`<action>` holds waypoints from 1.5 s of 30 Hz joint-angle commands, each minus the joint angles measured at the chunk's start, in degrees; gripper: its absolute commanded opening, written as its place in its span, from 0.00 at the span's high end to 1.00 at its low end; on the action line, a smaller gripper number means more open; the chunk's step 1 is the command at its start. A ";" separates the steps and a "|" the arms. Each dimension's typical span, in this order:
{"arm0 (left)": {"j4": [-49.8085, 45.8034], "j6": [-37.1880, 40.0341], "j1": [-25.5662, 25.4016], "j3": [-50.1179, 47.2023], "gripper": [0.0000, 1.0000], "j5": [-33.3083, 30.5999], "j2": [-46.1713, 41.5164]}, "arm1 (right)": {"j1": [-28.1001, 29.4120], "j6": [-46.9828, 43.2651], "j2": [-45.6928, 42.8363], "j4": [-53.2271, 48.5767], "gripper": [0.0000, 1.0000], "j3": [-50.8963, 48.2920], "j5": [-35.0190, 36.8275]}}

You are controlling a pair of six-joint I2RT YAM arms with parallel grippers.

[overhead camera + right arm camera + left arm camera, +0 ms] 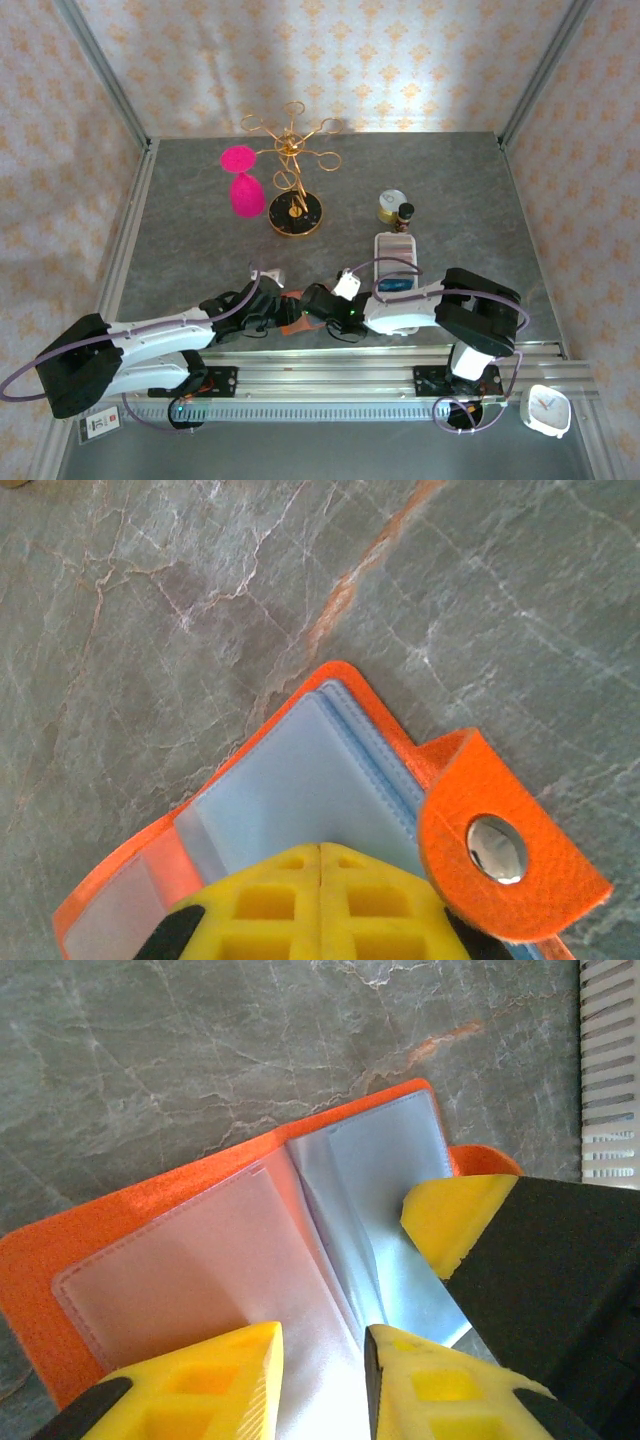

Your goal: Put the credit cards into the card holder

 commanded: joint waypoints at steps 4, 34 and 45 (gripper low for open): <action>-3.12 -0.13 -0.62 -1.60 0.82 -4.84 0.52 | 0.39 2.29 -1.28 -5.90 1.00 -2.53 2.37; -4.70 8.99 0.52 2.16 1.00 -7.37 7.94 | -3.36 -33.57 -32.15 3.26 0.66 -9.53 7.20; -3.01 6.34 0.52 2.26 0.87 -5.73 3.43 | -3.39 -79.85 -33.20 -4.15 0.41 0.26 13.59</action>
